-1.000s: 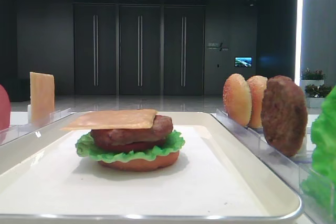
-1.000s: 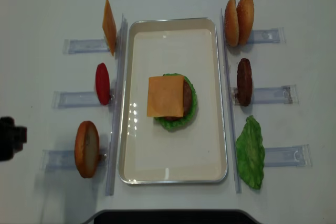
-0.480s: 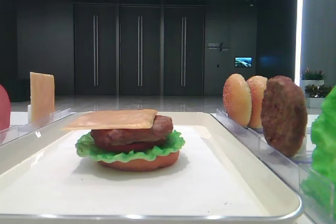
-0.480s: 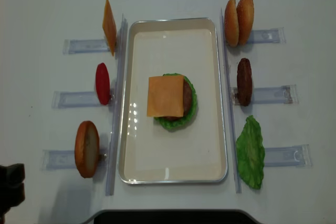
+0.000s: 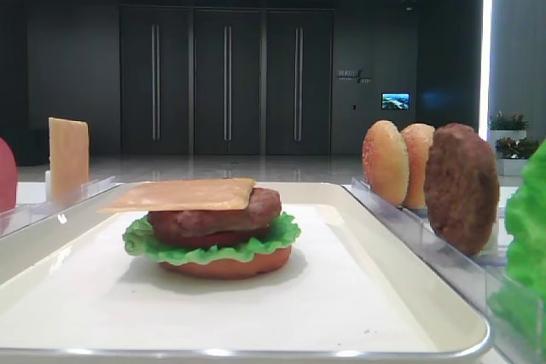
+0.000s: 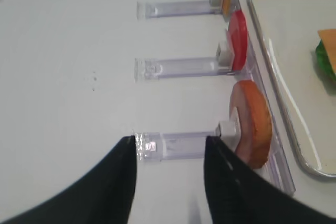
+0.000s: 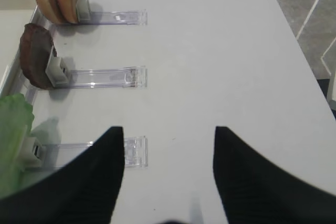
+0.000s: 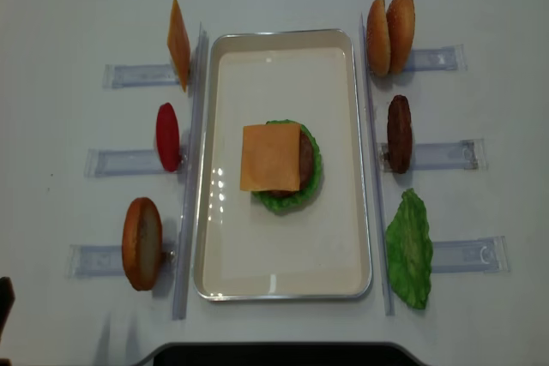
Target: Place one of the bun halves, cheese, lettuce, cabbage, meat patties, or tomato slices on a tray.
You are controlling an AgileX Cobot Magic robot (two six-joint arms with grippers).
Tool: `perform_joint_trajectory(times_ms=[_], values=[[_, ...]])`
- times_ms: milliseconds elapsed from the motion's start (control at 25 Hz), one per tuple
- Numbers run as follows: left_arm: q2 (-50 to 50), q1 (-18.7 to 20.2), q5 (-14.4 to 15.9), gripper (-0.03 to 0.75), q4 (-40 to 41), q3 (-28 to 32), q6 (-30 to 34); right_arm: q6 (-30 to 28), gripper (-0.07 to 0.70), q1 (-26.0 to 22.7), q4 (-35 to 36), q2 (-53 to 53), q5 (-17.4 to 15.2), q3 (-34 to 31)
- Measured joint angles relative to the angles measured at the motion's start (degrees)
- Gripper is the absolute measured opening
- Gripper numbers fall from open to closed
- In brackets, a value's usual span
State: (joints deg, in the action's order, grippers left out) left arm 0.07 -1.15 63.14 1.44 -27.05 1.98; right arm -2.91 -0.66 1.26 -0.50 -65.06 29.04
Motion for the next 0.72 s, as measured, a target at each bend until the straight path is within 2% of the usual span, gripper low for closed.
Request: perform_joint_trajectory(times_ms=[720], values=[[-0.9, 0.2, 0.4, 0.318, -0.3, 0.0, 0.6, 0.0, 0.366, 0.0, 0.0, 0.0, 0.0, 0.0]])
